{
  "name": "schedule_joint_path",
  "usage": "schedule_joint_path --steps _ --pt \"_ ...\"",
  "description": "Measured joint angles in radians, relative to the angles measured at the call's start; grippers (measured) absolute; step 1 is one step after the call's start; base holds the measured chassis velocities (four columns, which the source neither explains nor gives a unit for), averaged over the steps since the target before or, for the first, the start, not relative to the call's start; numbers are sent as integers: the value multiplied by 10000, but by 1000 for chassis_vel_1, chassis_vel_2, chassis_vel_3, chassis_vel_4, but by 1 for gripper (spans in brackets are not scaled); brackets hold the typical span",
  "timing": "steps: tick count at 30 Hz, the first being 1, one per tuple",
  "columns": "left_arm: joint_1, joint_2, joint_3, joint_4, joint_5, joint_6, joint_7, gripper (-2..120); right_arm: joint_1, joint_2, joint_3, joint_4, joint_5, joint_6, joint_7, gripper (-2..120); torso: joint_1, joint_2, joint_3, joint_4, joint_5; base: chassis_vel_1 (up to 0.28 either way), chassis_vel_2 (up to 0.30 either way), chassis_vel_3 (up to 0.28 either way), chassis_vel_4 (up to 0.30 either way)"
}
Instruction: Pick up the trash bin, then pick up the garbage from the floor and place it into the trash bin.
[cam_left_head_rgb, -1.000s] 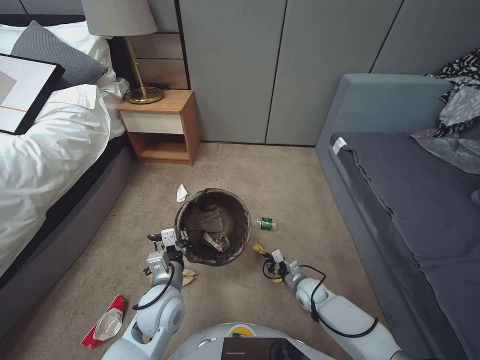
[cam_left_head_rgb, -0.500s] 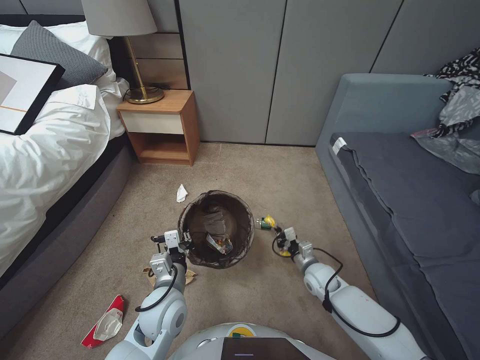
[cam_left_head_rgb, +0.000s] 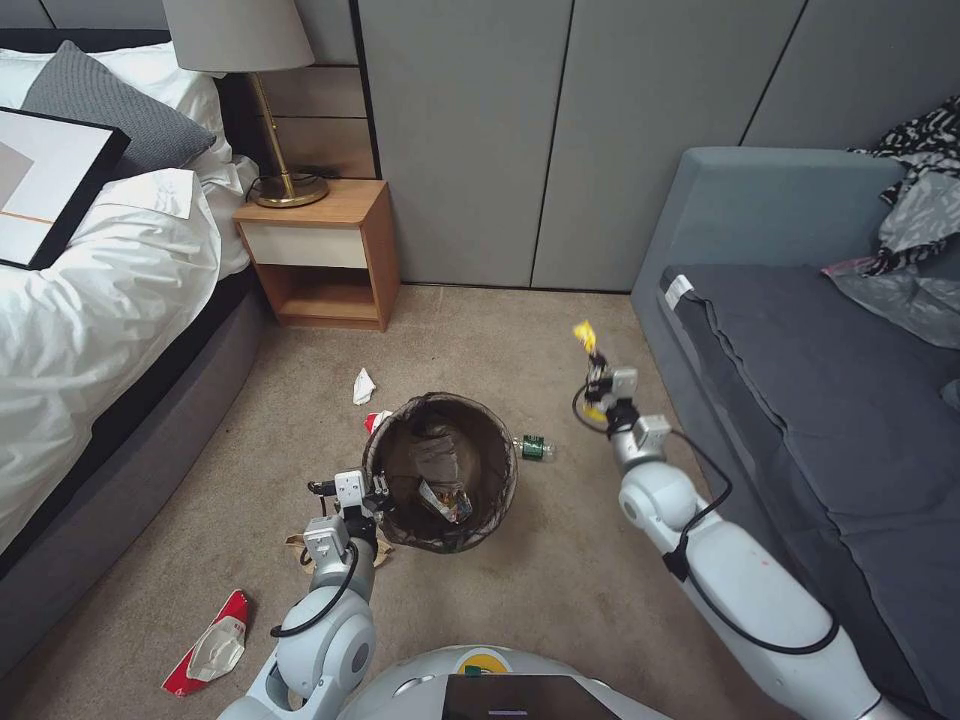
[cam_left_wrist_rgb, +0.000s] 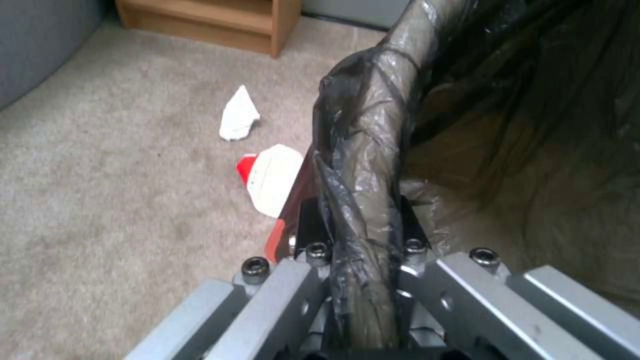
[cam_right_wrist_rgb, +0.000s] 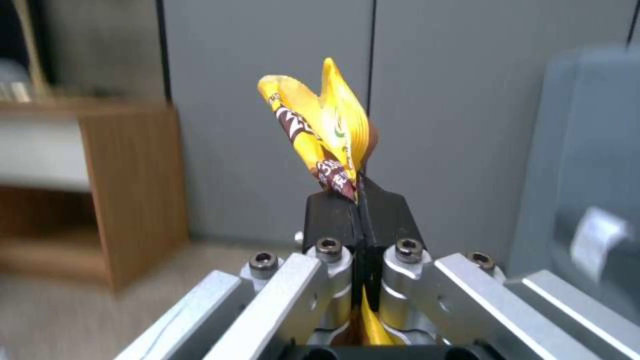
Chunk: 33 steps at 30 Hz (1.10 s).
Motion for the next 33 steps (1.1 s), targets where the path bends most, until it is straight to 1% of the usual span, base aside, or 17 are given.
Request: schedule_joint_path --steps 1,4,10,14,17,19,22,23,25,27,28,30,32,33 --pt "0 0 0 0 0 0 0 2 0 0 0 0 0 0 0 0 0 0 0 0 0 0 0 0 0" --pt "103 122 10 0 -1 6 28 2 66 -179 171 860 156 36 -179 0 0 0 0 -2 0 0 0 0 0" --pt "151 182 30 0 -4 20 35 2 73 -323 191 1518 307 92 -438 0 0 0 0 -2 0 0 0 0 0" --pt "188 259 85 4 -20 70 43 2 73 -548 -21 2688 593 124 -811 0 0 0 0 -1 0 0 0 0 0" --pt "191 266 87 6 -21 74 44 2 73 -562 -38 2749 608 124 -832 0 0 0 0 -2 -1 0 0 0 0" --pt "197 300 105 30 -24 93 46 2 57 -714 -209 3356 763 120 -1099 0 0 0 0 -2 -1 0 0 0 0" --pt "197 305 110 35 -30 100 46 2 46 -771 -266 3552 815 117 -1199 0 0 0 0 -1 0 0 0 0 0" --pt "193 308 112 36 -40 115 45 2 -75 -1059 -486 4078 918 113 -1558 0 0 0 0 -1 -1 0 0 0 0" --pt "191 308 112 36 -40 117 43 2 -125 -1146 -550 4187 927 113 -1655 0 0 0 0 -2 0 0 0 0 0" --pt "188 285 112 36 -28 134 37 2 -372 -1485 -881 4451 926 113 -1995 0 0 0 0 -3 0 0 0 0 0" --pt "188 285 112 36 -28 134 37 2 -372 -1485 -881 4451 926 113 -1995 0 0 0 0 -3 0 0 0 0 0" --pt "197 237 147 34 2 163 44 2 -582 -1754 -1335 4484 821 144 -2253 0 0 0 0 -1 1 0 0 0 0" --pt "196 227 163 34 11 169 49 2 -635 -1816 -1499 4491 760 153 -2309 0 0 0 0 -1 0 0 0 0 0" --pt "192 209 183 34 25 181 57 2 -736 -1904 -1787 4494 646 164 -2404 0 0 0 0 -1 0 0 0 0 0"
